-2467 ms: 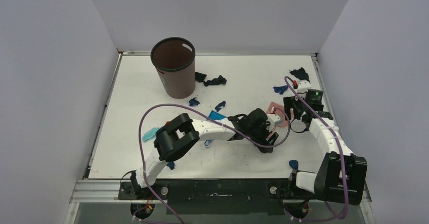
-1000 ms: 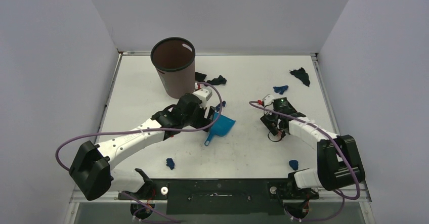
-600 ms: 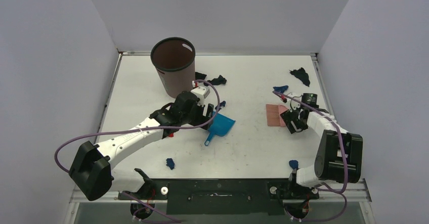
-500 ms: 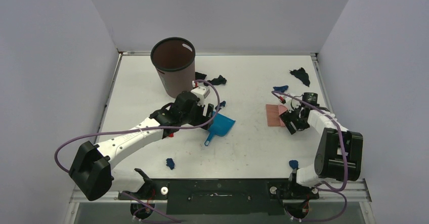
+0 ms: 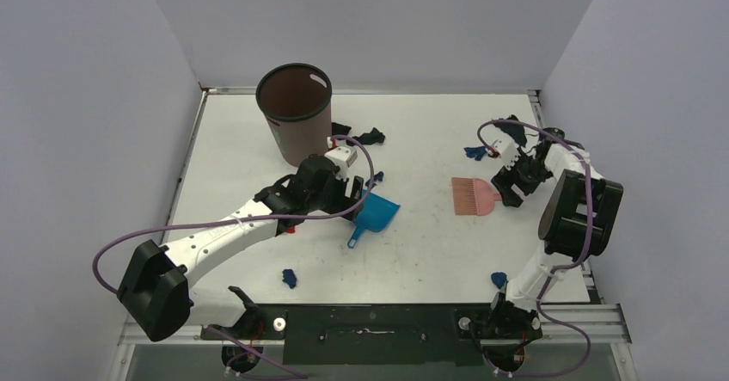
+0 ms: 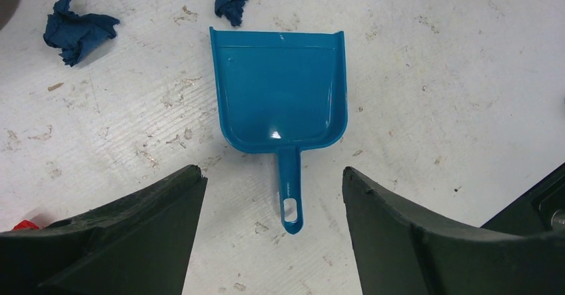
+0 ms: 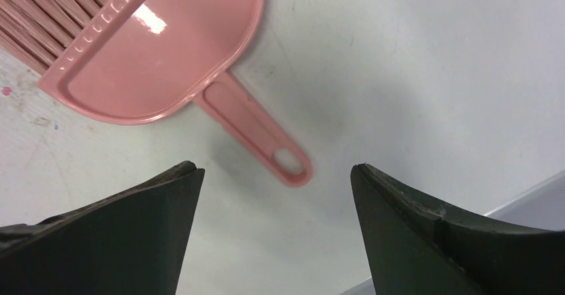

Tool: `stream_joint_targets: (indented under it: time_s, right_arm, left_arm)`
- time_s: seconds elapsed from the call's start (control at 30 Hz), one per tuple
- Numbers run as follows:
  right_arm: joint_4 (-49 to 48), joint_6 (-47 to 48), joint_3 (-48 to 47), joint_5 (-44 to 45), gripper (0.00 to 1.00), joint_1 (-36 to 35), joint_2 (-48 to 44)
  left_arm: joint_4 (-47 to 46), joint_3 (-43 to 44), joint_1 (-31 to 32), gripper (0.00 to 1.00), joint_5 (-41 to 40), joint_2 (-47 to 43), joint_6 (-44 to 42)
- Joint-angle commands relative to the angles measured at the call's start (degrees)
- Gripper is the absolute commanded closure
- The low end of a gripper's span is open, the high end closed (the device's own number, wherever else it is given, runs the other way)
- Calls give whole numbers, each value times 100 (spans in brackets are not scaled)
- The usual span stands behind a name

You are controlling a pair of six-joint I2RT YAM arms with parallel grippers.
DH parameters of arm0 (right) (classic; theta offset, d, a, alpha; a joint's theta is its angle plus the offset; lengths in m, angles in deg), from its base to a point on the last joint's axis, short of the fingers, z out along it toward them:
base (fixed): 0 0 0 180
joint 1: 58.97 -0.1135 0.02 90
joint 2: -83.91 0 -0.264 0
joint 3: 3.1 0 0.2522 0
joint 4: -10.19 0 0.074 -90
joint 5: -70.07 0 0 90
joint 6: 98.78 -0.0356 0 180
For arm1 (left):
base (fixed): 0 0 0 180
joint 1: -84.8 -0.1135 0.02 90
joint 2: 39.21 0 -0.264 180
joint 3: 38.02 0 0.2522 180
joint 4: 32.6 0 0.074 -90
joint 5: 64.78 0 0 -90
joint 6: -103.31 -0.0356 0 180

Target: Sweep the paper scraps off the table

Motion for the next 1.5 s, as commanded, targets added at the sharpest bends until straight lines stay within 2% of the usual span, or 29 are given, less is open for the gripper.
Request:
stream_joint_targets:
  time_s: [0.0,0.17,0.27,0.43,0.67,0.87,1.17,1.33,1.47]
  right_arm:
    - [1125,1089,-873,-656,13,46,675]
    - [1866,1398,-1656,-869,12,38,1439]
    - [1849,1401,-1617,-753,13,38,1559]
    - [1269,1155,-754,-373,22,3,1310]
    - [245,1045,1088,-386,31,-24,-89]
    - [252,438,1128,-947,36,28,-371]
    - [-222,250,1307,-781,46,20,-187]
    - [-371,317,1670,-579,55,0,-360]
    - [-344,381,1918,-438,73,-68,-535]
  left_arm:
    - [-256,196,-41,26,79,-129,-81]
    - [-247,188,-41,26,45,-94,-150]
    - [-225,207,-45,26,24,-55,-174]
    - [-238,204,-40,26,39,-32,-187]
    - [-238,215,-40,26,90,8,-166]
    - [-247,209,-41,26,91,-8,-156]
    - [-238,191,-40,26,56,-109,-178]
    - [-246,200,-40,26,91,-133,-155]
    - [-264,200,-50,26,251,-125,-105]
